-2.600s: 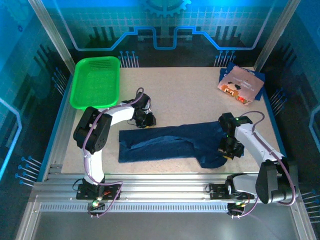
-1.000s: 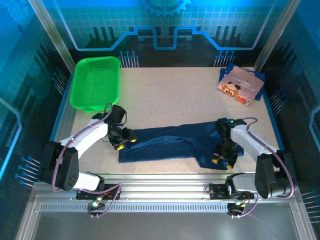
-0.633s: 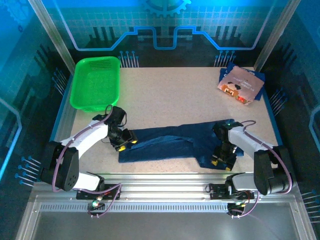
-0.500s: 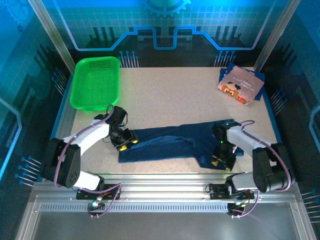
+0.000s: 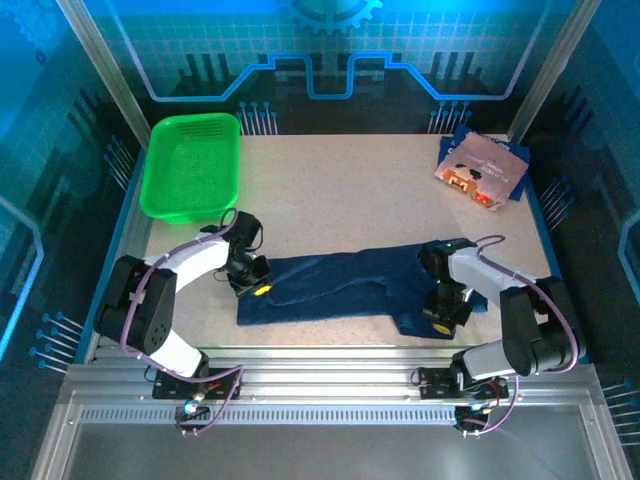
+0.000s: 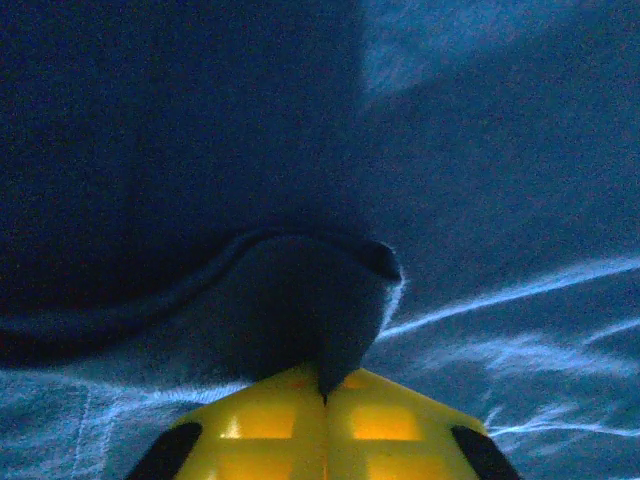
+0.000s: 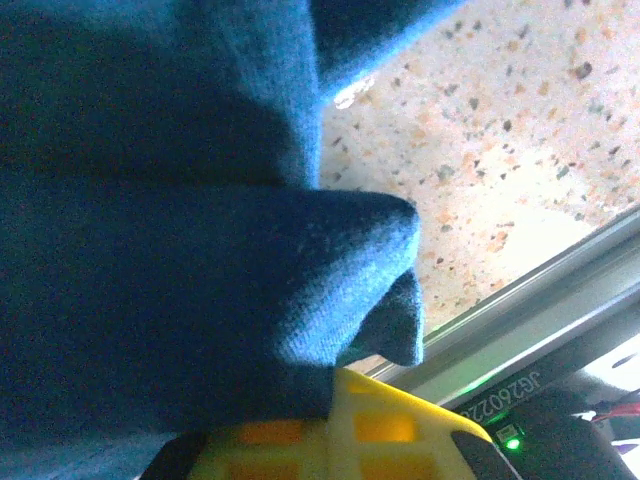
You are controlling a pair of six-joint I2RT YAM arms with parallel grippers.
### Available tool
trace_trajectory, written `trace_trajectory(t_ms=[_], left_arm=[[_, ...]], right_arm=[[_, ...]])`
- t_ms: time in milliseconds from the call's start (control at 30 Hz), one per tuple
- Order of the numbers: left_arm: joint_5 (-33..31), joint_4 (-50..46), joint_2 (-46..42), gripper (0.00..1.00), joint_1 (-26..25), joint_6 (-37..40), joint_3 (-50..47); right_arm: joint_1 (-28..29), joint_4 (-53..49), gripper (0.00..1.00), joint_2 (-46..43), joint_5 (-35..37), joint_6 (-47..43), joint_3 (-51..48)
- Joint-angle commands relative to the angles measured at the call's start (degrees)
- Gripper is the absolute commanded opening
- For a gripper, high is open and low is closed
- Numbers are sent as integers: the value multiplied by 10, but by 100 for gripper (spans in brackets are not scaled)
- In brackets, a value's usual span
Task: Fold and stack the t-shirts
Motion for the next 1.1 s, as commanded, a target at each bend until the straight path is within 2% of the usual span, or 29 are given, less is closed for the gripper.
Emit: trace_trajectory(t_ms=[0, 367, 533, 800, 1067], left_arm=[[-21, -22, -6, 0, -2, 18, 21], [-75, -73, -60, 0, 0, 59, 90], [-92, -79, -77, 0, 6, 70, 118], [-120, -72, -72, 0, 27, 95, 162], [-127, -46, -42, 0, 51, 124, 210]], right_arm=[[8, 0, 0, -3, 5, 4, 11], [4, -35, 0, -44, 23, -4, 95], [-7, -54, 0, -54, 36, -23, 165], [-69, -45, 0, -43, 15, -82, 250], [-129, -4, 0, 37, -43, -145, 373]])
